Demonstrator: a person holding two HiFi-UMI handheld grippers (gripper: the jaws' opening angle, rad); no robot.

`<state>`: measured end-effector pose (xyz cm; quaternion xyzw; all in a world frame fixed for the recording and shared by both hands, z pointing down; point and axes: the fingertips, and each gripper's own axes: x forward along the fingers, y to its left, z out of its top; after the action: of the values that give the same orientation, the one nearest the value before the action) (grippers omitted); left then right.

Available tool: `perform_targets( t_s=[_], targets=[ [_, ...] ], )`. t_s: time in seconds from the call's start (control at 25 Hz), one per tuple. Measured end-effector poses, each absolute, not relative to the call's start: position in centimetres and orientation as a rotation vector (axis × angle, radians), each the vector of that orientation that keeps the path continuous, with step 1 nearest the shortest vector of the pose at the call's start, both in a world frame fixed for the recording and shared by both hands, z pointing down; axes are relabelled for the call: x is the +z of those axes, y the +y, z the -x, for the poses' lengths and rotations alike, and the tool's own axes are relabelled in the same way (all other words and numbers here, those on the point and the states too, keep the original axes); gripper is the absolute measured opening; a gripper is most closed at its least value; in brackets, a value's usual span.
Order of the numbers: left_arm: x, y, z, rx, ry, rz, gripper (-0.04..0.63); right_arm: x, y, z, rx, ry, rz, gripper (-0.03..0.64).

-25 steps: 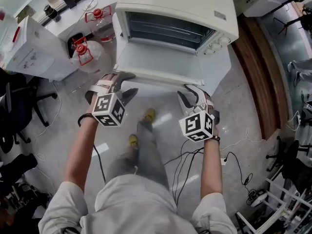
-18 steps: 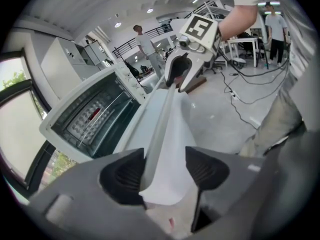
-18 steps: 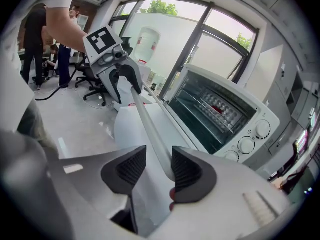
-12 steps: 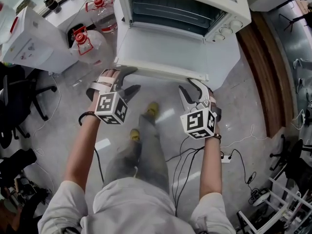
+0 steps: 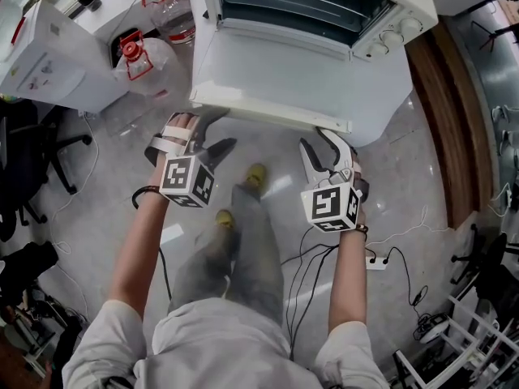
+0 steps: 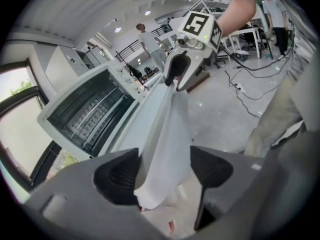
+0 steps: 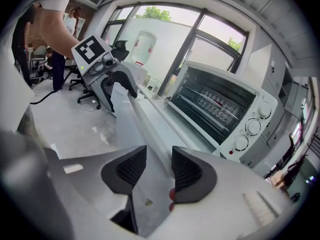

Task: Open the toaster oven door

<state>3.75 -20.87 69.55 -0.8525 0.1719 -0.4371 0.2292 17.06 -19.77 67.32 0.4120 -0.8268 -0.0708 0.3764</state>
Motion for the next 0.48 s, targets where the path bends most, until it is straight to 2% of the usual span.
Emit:
perform_targets(
  t_s=[0.48],
  targets=[
    [71.8,-20.9,-3.9,-1.153,0.514,2.332,0.334,69.3,-19.9,-17.1,-0.185,-2.148,-1.134,0.143]
  ],
)
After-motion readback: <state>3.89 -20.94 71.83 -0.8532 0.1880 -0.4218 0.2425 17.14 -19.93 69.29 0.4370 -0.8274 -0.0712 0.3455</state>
